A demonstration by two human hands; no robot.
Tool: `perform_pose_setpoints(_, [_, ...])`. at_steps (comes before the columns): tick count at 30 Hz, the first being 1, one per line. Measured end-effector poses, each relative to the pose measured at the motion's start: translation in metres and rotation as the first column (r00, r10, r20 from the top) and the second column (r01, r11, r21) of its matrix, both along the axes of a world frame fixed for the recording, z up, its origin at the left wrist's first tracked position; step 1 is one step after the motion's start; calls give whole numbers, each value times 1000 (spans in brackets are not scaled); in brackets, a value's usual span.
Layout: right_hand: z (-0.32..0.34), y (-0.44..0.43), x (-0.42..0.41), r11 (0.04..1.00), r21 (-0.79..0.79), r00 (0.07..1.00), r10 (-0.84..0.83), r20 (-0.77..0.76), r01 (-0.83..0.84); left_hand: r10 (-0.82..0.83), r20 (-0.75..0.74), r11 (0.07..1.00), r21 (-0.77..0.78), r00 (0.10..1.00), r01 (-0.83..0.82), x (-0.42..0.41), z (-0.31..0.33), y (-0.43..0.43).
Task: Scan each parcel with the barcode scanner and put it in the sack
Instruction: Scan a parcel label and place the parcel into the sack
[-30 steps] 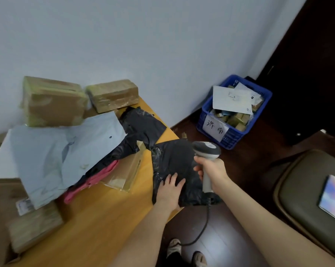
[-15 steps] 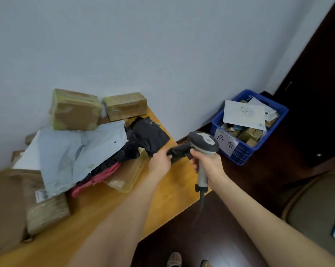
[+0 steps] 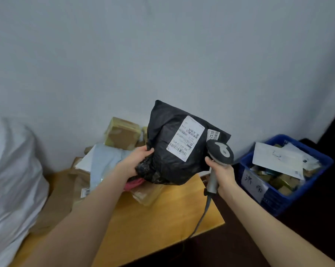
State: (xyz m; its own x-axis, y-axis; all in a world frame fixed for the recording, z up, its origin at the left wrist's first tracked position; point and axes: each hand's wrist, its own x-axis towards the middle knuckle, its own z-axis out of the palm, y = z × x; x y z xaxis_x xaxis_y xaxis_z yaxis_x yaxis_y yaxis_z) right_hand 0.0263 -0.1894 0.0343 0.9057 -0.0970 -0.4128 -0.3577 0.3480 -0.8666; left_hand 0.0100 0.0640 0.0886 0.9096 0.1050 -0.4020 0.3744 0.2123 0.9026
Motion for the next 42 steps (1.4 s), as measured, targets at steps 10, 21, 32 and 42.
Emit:
perform_pose_setpoints(10, [23,88,-6,979,-132,976,175,133,-158,154,18,980,124,988,-155,-50,15,107])
perform_pose_setpoints(21, [49,247,-3,910,-208,911,389,135,-358,-257,-121,908,310,959,282,-48,68,256])
perform_pose_setpoints(32, [55,357,4,891,-281,896,411,168,-357,-131,-151,727,657,980,199,-54,41,344])
perform_pose_setpoints(42, [61,382,21,837,-316,870,488,64,-446,244,185,852,427,952,-302,-79,17,348])
